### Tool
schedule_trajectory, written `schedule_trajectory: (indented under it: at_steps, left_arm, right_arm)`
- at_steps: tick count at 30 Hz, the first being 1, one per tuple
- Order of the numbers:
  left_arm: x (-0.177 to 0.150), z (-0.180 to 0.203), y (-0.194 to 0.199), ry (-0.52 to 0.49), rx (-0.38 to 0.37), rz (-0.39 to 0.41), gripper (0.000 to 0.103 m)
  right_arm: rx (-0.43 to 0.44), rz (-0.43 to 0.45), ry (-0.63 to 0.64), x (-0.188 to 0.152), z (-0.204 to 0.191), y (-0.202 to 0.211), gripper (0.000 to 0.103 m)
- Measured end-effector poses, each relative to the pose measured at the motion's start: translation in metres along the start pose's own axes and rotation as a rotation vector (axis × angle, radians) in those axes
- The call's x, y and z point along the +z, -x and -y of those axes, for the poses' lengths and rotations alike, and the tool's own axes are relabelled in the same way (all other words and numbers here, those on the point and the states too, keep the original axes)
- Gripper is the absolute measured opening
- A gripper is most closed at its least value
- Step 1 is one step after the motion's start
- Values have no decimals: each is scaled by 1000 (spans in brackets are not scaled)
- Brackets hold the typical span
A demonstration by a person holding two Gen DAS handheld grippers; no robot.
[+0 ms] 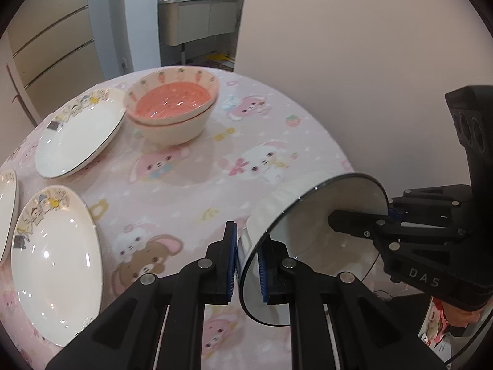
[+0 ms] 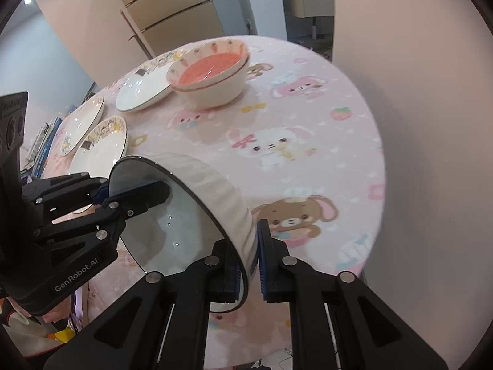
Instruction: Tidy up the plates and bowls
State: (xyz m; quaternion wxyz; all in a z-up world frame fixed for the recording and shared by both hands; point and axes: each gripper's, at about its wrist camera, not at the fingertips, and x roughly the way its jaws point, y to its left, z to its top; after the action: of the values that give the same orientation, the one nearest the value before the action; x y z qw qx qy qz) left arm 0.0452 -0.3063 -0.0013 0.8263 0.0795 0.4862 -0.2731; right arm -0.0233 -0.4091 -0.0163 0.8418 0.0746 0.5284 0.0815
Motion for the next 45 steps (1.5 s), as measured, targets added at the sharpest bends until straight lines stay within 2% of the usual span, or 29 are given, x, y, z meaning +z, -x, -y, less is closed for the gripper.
schedule_trajectory:
  at_steps: [4,11,18,29,45]
  left_arm:
    - [-6,-12,-6,18,12,-26,13]
    - [-12,-26,-17,48,3,-37,13]
    - [-9,-31,-21,65,-3,-8,13]
    - [-13,-28,-23,41,26,11,14]
    - [-36,-24,-36,35,-15,-60,25]
  right_arm:
    - [27,-42,-1,0,-7,-18,9]
    - [20,-47,4,1,-12,-32,10]
    - [34,3,4,1,-8,-31,10]
    - [-1,53,67,-5,-18,-31,10]
    - [70,9,69,-24,-19,-43,15]
